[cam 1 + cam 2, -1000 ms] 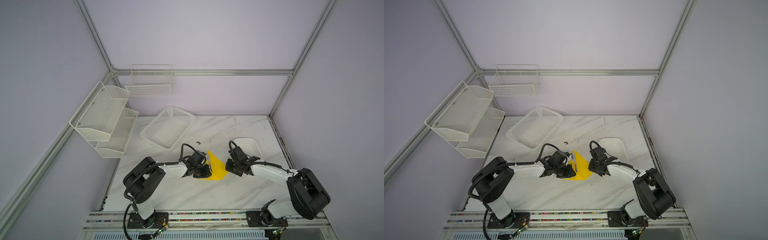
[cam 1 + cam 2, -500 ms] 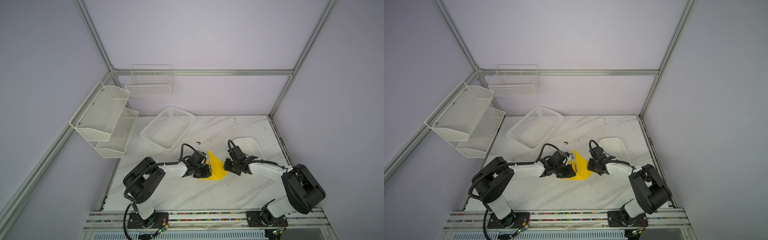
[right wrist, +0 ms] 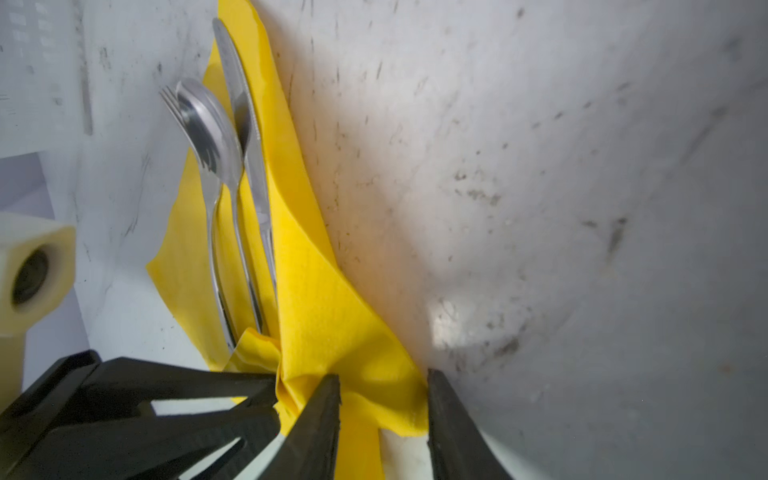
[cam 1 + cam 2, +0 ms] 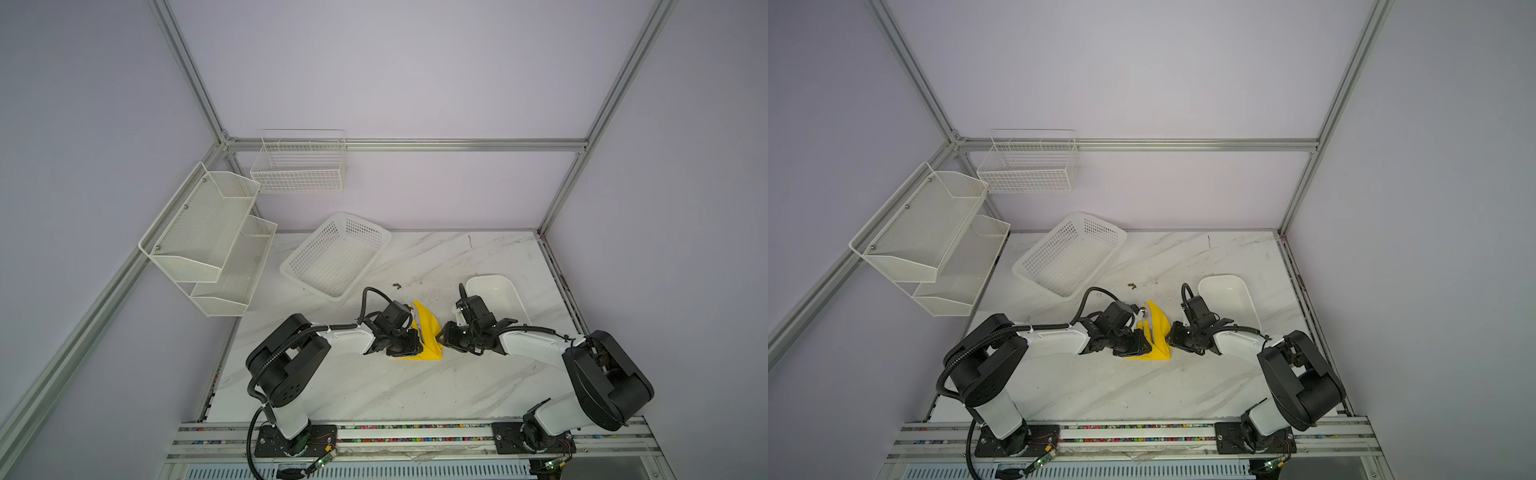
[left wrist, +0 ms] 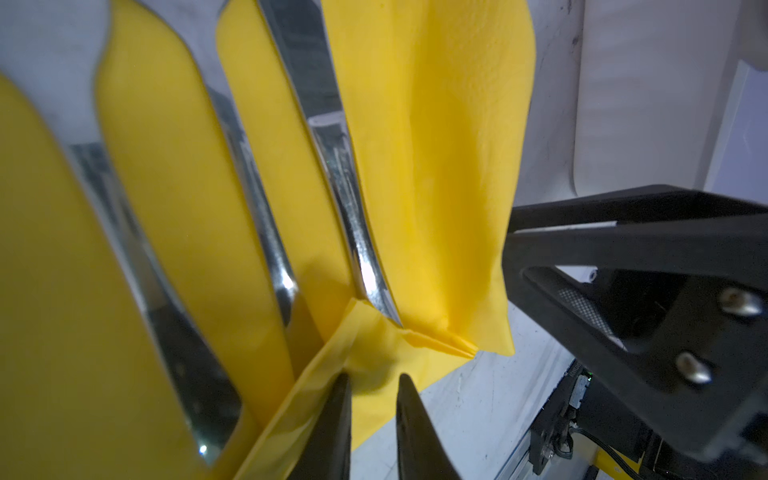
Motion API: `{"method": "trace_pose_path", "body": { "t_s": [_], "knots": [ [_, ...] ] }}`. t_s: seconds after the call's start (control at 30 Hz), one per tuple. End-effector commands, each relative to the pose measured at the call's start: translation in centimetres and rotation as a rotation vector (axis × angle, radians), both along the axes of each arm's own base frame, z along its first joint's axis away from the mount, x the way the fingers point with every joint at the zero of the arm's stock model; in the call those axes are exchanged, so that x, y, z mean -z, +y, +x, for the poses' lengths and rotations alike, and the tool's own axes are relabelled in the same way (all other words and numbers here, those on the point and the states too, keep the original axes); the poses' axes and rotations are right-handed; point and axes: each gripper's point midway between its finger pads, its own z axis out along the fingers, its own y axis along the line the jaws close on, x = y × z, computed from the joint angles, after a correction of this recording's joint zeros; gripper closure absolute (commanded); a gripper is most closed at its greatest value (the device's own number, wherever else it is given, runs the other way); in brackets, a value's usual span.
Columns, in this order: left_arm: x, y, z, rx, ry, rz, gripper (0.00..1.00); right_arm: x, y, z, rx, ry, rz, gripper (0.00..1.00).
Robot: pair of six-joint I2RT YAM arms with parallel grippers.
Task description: Place the utensils on the paper napkin and roll it up
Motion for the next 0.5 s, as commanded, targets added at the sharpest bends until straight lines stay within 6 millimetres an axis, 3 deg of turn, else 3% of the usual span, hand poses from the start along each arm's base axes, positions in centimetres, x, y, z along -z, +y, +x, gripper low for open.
{"method": "trace_pose_path", "body": {
  "t_s": [0.0,0.17,0.47],
  "knots": [
    [-3.4,-1.4,1.1,0.010,-0.065,-0.069,0.79,-1.2,0.8,-0.4,-0.009,-0.003,0.083,0.62],
    [-3.4,-1.4,1.0,0.012,-0.065,-0.070,0.79,-1.9,1.8,-1.3,-0.017,0.015,0.199,0.58],
    [-3.4,-1.4,0.9,0.013,-0.064,-0.069,0.79,-1.5,1.8,-0.6,0.014,0.003,0.198,0.49]
  ]
}}
